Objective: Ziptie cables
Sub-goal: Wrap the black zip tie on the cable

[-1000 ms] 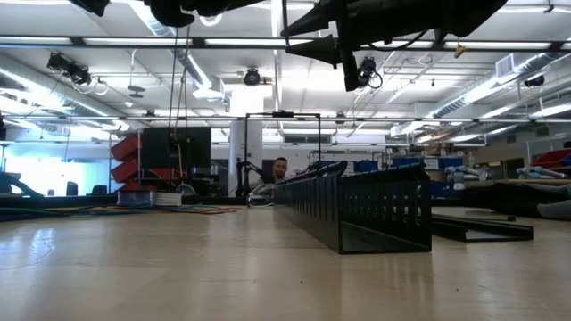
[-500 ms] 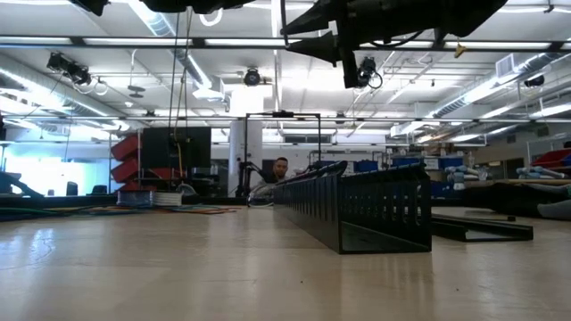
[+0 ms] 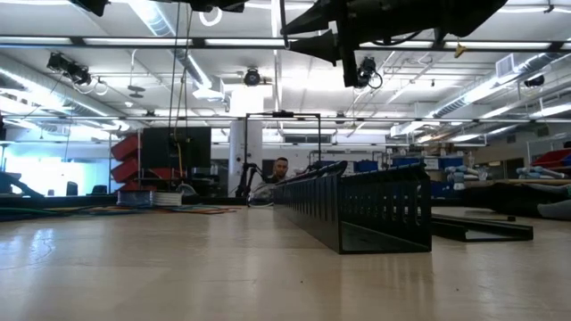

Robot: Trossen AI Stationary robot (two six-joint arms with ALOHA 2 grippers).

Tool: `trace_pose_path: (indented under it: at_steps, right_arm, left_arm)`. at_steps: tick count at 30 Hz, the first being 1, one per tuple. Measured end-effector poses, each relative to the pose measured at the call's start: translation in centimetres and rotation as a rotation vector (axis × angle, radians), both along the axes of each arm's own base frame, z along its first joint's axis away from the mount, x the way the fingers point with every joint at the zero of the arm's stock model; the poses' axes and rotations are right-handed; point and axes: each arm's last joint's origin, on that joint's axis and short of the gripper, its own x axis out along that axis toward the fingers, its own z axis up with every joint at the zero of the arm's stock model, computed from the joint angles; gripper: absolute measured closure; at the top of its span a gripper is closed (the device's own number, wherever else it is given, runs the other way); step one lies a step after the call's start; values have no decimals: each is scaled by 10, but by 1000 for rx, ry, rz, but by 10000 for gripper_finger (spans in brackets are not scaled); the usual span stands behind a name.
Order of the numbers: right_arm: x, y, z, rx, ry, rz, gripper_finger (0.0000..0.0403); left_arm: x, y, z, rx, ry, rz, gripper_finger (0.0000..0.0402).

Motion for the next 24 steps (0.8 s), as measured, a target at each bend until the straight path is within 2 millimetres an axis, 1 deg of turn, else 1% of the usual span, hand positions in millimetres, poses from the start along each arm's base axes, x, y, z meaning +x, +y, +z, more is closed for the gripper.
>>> trace_pose_path:
  at_steps: [2,4,8,10,11,18,21,24]
  right_arm:
    - [0,0,0,-6,2,0,300]
    - [0,0,0,-10,3,0,315]
    - [0,0,0,-23,6,0,362]
    - [0,0,0,-41,11,0,388]
    - [0,0,0,-50,14,0,395]
    - [0,5,0,-156,45,21,401]
    - [0,14,0,-228,60,50,402]
    - [-1,25,0,-309,75,84,402]
  left_arm:
    - [0,0,0,-1,0,0,401]
    - [0,0,0,-2,0,-2,401]
    - [0,0,0,-10,-1,-1,401]
    - [0,0,1,-51,-9,3,401]
    - [0,0,2,-83,-16,5,401]
    - [0,0,6,-372,-15,26,401]
    - [0,0,3,-484,23,41,401]
    - [0,0,-1,-555,72,41,401]
